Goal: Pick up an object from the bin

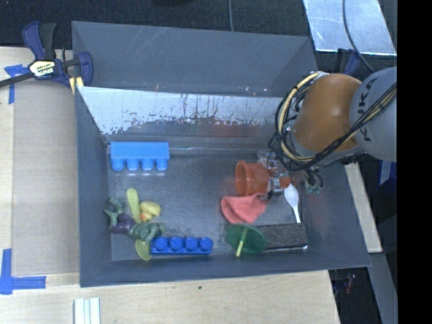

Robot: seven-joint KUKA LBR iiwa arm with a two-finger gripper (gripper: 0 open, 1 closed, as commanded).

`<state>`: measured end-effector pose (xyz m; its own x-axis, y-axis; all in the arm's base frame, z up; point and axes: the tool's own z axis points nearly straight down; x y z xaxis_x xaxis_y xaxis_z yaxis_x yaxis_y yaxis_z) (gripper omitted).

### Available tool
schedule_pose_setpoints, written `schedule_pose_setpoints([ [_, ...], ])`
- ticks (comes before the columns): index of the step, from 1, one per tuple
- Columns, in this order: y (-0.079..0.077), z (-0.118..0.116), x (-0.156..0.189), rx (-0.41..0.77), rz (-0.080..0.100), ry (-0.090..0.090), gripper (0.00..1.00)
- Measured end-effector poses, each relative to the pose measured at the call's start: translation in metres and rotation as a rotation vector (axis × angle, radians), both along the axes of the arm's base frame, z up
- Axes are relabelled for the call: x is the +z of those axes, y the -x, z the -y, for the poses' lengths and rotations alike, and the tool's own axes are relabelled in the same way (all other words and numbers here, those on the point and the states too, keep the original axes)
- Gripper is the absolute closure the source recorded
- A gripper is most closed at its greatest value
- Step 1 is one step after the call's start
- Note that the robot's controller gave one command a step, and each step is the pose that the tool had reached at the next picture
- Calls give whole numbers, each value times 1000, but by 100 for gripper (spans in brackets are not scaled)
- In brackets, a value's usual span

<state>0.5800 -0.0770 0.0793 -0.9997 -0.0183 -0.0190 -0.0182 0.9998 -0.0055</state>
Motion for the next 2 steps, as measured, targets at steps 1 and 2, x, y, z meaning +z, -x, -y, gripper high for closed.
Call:
schedule_pose_setpoints([
  [1,4,1,61,10,-4,0,100],
  [2,4,4,130,193,-7,2,100],
])
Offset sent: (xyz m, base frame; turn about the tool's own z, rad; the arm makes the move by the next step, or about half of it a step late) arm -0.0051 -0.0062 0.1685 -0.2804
